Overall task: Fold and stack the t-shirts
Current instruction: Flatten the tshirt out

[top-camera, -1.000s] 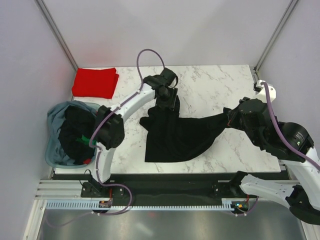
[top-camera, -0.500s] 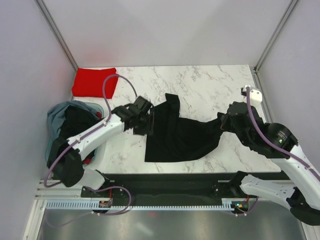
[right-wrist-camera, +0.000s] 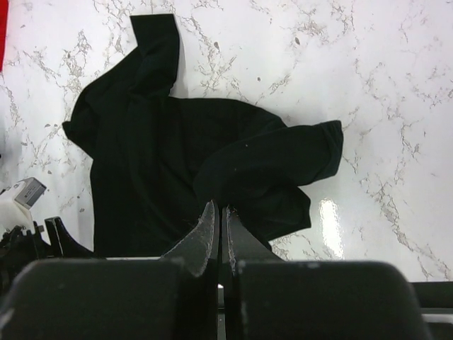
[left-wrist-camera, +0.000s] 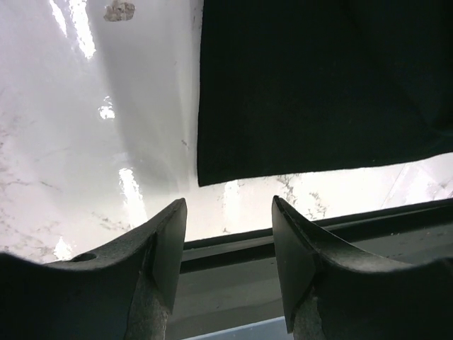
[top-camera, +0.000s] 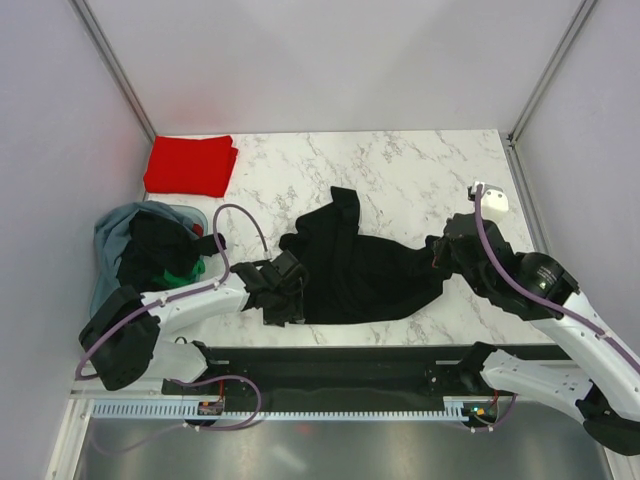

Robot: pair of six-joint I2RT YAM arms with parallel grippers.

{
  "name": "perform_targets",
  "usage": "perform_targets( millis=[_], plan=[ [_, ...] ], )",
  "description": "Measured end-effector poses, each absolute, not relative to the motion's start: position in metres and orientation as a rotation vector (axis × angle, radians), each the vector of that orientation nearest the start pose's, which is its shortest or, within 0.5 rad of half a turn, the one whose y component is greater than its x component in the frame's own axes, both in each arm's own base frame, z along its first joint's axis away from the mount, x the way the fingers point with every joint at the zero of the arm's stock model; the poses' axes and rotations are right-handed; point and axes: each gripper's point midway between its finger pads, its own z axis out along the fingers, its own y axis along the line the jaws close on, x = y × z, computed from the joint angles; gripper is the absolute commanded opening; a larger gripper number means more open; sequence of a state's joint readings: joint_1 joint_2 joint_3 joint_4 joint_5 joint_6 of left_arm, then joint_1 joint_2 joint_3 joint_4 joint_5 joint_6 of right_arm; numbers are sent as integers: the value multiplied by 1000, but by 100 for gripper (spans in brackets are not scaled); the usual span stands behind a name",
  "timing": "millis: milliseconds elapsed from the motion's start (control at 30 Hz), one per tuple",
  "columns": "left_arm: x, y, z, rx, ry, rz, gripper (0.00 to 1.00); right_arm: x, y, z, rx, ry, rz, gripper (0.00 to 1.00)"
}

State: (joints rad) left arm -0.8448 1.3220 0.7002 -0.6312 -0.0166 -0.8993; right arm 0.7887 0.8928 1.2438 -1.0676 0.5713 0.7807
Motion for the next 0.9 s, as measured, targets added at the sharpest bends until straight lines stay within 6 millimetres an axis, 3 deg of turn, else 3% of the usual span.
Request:
perform_targets(
  millis=[267,400,500,533,700,900],
  plan=[
    [146,-206,17,-160,2885,-342,57,205,107,280,281,2141,253,0],
    [148,-204,16,-192,2873,-325,52,205,106,279,280,2142,251,0],
    [149,-202,15,-208,2864,-312,41,204,106,277,279,2146,247,0],
    [150,-202,15,-211,2859,-306,31,204,106,276,278,2147,245,0],
    [155,-200,14,-219,2838,-281,5,204,106,272,276,2156,235,0],
    [167,-200,27,-230,2762,-295,2,203,103,273,270,2148,229,0]
  ],
)
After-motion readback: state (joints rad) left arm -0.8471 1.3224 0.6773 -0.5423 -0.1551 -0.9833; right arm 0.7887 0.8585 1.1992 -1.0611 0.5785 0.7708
